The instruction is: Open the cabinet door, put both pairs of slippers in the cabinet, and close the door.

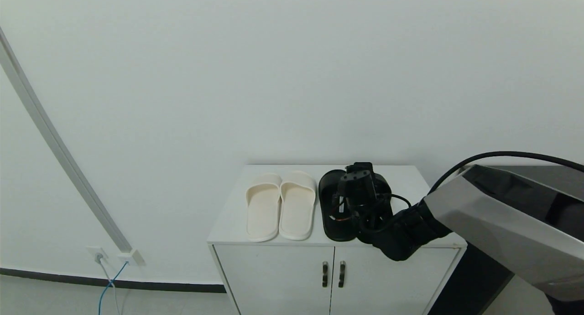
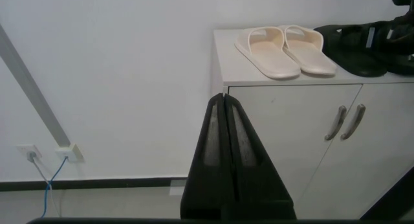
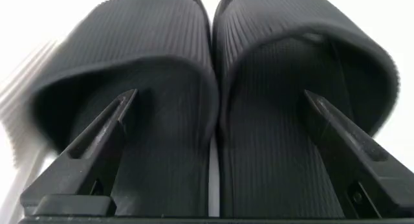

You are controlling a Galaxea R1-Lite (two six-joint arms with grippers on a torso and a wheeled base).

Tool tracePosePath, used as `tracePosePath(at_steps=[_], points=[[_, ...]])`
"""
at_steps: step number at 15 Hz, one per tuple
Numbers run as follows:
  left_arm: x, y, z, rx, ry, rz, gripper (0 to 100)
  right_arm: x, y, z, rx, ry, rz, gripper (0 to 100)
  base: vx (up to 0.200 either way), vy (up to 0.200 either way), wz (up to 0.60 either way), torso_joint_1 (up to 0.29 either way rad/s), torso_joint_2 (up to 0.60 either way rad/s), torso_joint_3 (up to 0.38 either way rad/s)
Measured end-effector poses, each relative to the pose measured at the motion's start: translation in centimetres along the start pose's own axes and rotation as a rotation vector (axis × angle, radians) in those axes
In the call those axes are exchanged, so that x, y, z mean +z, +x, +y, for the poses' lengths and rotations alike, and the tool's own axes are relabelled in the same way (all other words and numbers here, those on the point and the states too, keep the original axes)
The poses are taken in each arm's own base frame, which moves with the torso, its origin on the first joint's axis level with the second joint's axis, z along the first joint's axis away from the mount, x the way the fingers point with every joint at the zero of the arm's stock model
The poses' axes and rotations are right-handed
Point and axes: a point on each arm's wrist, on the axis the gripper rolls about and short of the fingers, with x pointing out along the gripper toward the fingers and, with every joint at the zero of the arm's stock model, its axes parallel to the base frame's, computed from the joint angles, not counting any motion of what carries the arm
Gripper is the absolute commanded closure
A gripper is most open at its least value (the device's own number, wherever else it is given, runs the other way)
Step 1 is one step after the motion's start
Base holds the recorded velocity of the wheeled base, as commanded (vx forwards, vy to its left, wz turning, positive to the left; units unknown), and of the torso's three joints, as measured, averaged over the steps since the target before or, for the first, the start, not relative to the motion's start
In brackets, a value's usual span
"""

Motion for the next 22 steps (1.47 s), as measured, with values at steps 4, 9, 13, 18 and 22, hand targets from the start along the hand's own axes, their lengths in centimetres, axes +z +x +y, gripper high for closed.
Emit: tracePosePath(at_steps=[4,9,13,18,22], points=[[0.0,0.0,0.0,0.0,0.0,0.0,100,-0.1,1.9,-0.1,-0.022,0.01,-0.016,100,0.0,0.0,0.0,0.0,0.0,0.0],[0.0,0.0,0.0,0.0,-0.001,0.0,100,-0.5,2.3,-0.2,-0.028,0.008,-0.012,100,0.0,0.0,0.0,0.0,0.0,0.0],[0.0,0.0,0.0,0.001,-0.006,0.0,100,0.0,1.5,-0.5,-0.022,0.004,-0.005,100,0.0,0.0,0.0,0.0,0.0,0.0],[0.0,0.0,0.0,0.002,-0.008,0.0,100,2.4,-4.3,-2.4,0.128,-0.045,0.023,100,0.0,0.0,0.0,0.0,0.0,0.0],[0.0,0.0,0.0,0.001,-0.007,0.0,100,4.0,-12.5,-5.3,0.381,-0.109,0.036,100,0.0,0.0,0.0,0.0,0.0,0.0]])
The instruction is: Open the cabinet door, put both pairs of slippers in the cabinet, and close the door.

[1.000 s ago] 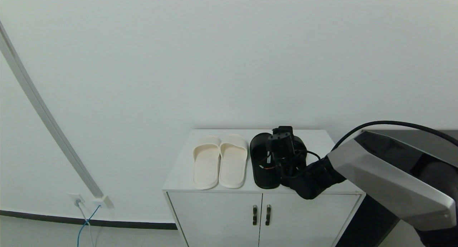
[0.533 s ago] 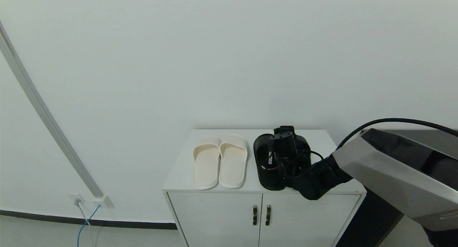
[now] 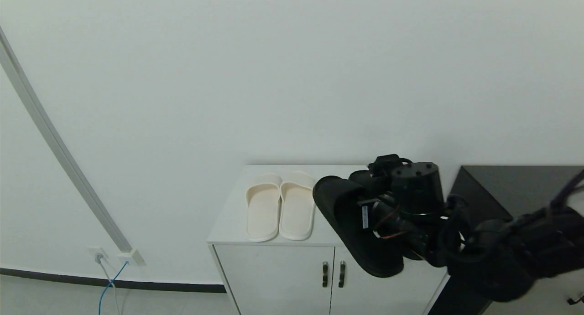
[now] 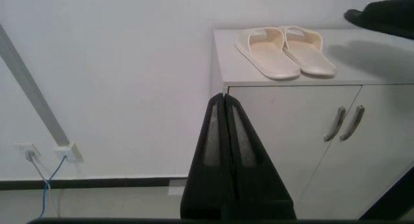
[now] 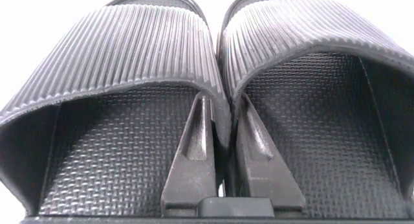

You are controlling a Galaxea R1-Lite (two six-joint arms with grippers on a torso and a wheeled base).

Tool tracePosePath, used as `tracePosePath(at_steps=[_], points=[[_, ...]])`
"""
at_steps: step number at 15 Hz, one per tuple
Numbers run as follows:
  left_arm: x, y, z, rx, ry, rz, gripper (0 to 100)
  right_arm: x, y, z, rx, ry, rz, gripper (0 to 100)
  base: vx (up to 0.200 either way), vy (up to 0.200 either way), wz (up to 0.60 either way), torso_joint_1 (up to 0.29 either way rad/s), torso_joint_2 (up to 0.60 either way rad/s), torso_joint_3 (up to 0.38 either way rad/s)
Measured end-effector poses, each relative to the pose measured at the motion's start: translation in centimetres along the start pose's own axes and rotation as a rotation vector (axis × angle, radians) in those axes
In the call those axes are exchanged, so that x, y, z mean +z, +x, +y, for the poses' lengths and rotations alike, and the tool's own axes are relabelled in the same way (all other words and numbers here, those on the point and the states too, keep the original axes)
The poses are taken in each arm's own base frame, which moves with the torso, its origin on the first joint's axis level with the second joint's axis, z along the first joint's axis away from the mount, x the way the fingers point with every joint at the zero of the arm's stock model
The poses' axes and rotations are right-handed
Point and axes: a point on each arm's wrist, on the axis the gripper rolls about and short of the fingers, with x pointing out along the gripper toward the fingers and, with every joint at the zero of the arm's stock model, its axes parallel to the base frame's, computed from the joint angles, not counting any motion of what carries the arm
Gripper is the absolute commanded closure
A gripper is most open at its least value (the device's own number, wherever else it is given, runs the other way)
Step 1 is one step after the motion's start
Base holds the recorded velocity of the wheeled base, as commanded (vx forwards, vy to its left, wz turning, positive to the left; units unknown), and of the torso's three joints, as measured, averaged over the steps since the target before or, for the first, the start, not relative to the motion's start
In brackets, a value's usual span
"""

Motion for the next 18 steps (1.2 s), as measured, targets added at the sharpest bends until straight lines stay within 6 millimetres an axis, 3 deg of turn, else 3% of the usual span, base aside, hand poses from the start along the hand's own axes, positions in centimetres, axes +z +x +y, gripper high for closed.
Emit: tracePosePath(at_steps=[3,6,10,18], points=[[0.0,0.0,0.0,-0.001,0.001,0.0,100,0.0,-6.2,-0.6,0.225,-0.043,0.001,100,0.0,0.0,0.0,0.0,0.0,0.0],[0.0,0.0,0.0,-0.001,0.002,0.0,100,0.3,-9.9,-1.5,0.364,-0.14,-0.045,100,0.0,0.0,0.0,0.0,0.0,0.0],[0.0,0.0,0.0,-0.002,0.007,0.0,100,0.9,-11.2,-2.1,0.452,-0.19,-0.089,100,0.0,0.0,0.0,0.0,0.0,0.0],[0.0,0.0,0.0,-0.003,0.007,0.001,100,0.6,-10.7,-2.7,0.516,-0.313,-0.117,100,-0.025,0.0,0.0,0.0,0.0,0.0]])
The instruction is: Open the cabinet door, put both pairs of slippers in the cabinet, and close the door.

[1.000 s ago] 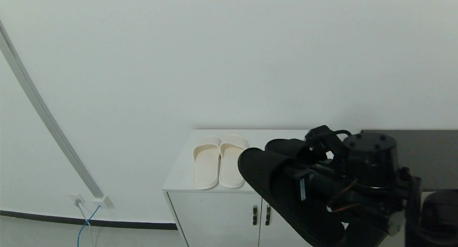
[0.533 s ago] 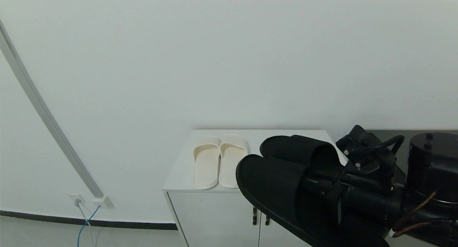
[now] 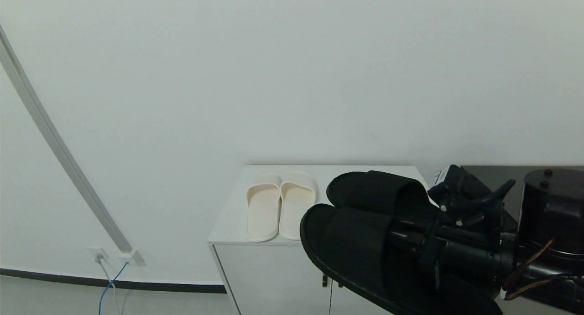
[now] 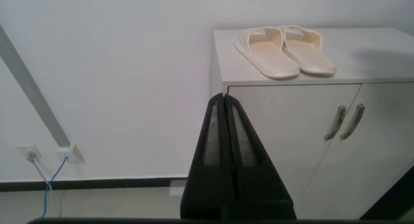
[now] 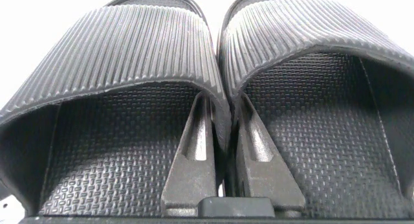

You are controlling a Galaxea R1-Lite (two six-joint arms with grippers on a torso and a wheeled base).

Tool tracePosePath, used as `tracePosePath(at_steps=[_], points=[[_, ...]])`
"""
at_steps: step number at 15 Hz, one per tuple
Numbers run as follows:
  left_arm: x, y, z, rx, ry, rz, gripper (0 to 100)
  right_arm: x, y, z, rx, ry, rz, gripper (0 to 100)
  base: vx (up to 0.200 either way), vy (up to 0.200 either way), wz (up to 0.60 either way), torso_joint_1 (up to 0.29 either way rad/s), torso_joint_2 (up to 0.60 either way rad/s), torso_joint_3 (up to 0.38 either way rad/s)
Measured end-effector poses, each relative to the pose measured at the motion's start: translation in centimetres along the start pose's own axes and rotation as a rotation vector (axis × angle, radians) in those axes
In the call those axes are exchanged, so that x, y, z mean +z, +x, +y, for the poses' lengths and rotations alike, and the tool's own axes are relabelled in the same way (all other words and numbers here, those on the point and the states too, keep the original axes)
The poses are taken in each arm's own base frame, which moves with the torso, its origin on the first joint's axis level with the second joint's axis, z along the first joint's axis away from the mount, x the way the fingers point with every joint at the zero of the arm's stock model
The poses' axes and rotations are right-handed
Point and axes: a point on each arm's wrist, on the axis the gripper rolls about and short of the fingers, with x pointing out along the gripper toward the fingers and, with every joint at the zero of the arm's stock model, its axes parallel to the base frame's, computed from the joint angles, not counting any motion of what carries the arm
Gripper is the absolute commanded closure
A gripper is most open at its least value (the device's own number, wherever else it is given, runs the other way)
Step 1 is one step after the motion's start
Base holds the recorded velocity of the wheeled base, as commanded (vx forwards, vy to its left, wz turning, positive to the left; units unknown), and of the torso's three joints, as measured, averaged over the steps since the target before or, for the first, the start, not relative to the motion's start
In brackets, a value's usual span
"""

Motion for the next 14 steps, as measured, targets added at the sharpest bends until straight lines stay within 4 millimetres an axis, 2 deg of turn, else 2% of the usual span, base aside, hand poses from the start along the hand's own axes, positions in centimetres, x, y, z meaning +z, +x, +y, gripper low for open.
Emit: tracePosePath(at_steps=[6,14], points=[[0.0,0.0,0.0,0.0,-0.002,-0.001,100,-0.8,0.9,-0.1,0.004,0.024,0.034,100,-0.2,0.0,0.0,0.005,0.0,0.005],[0.0,0.0,0.0,0.0,-0.003,-0.001,100,-1.4,1.2,-0.3,0.001,0.072,0.057,100,0.0,0.0,0.0,0.0,0.0,0.0]])
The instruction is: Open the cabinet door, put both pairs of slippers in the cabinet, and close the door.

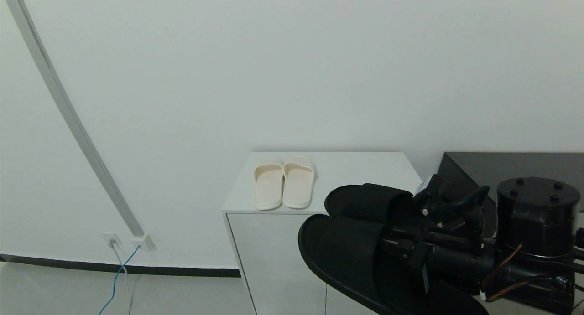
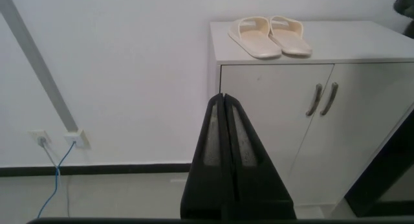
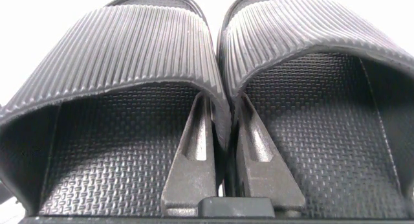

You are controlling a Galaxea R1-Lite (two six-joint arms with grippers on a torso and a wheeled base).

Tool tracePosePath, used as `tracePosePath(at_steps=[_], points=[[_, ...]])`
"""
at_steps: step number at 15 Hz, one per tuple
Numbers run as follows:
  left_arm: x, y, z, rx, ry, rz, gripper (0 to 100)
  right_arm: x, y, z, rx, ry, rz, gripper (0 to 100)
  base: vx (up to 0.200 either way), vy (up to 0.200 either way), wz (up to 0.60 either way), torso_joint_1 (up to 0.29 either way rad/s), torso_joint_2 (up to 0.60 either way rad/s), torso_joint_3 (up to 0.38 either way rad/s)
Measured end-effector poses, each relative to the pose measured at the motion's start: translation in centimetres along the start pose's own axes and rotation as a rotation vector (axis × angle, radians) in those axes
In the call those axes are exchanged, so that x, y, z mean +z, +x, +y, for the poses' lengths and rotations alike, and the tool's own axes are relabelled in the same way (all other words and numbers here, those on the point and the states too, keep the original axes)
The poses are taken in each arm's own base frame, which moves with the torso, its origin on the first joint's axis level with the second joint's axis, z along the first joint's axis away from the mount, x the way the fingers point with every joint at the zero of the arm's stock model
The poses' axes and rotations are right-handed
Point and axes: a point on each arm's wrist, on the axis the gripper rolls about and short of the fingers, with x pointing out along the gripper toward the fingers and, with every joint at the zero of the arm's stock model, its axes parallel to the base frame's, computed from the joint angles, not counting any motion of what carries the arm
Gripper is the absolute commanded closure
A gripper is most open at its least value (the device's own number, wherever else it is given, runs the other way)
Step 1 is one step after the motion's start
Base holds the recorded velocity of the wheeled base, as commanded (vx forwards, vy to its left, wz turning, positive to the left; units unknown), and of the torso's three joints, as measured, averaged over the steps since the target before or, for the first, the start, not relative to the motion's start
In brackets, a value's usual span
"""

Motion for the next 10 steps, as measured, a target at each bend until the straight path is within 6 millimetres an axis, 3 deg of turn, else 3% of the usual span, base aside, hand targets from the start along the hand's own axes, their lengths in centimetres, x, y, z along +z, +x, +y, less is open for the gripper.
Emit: tracePosePath(at_steps=[10], points=[[0.0,0.0,0.0,0.003,-0.002,0.0,100,-1.01,-0.04,0.17,0.004,-0.003,0.036,100,0.0,0.0,0.0,0.0,0.0,0.0]])
